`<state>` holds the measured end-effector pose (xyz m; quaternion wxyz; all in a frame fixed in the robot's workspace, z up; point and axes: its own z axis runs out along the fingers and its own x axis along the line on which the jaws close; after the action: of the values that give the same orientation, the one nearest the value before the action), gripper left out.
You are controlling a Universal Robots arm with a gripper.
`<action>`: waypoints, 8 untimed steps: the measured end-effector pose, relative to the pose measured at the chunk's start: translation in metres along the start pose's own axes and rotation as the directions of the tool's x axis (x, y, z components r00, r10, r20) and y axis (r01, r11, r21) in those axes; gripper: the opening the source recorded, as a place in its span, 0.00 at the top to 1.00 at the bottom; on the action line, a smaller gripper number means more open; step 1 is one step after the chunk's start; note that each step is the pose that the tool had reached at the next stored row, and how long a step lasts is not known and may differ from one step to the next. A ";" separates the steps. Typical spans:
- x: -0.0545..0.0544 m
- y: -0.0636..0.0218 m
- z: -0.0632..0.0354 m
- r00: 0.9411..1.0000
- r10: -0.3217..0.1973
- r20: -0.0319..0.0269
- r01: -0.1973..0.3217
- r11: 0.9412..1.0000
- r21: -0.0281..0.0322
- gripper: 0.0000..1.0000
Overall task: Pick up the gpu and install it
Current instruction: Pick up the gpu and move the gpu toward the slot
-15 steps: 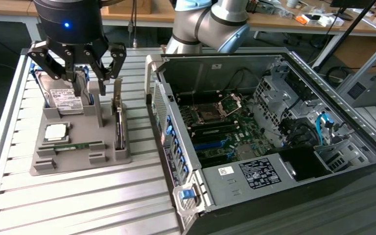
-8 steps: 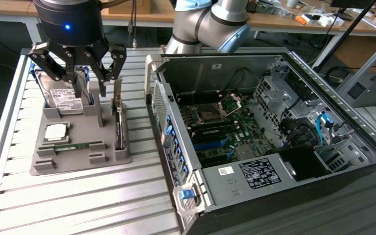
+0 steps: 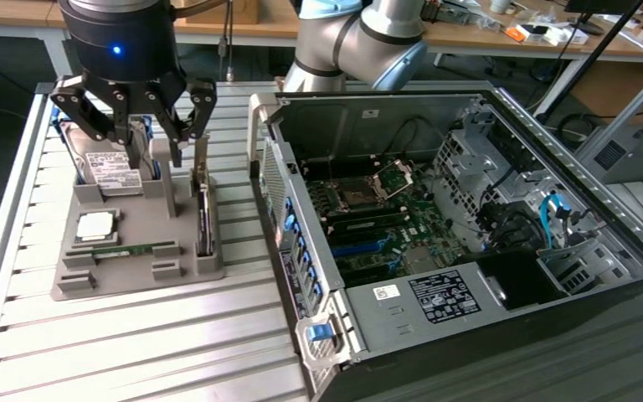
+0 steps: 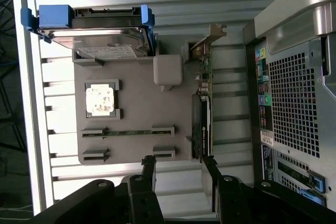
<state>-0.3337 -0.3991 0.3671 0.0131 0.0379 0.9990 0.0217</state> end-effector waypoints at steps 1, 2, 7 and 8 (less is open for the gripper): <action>0.000 0.0000 0.0002 1.000 0.000 0.000 0.000 1.000 0.000 0.52; 0.000 0.0000 0.0004 1.000 0.000 0.000 0.000 1.000 0.000 0.52; 0.000 -0.0001 0.0013 1.000 0.000 0.000 0.000 1.000 0.000 0.52; 0.000 -0.0001 0.0015 1.000 0.000 0.000 0.000 1.000 0.000 0.52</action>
<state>-0.3337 -0.3991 0.3656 0.0131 0.0379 0.9990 0.0217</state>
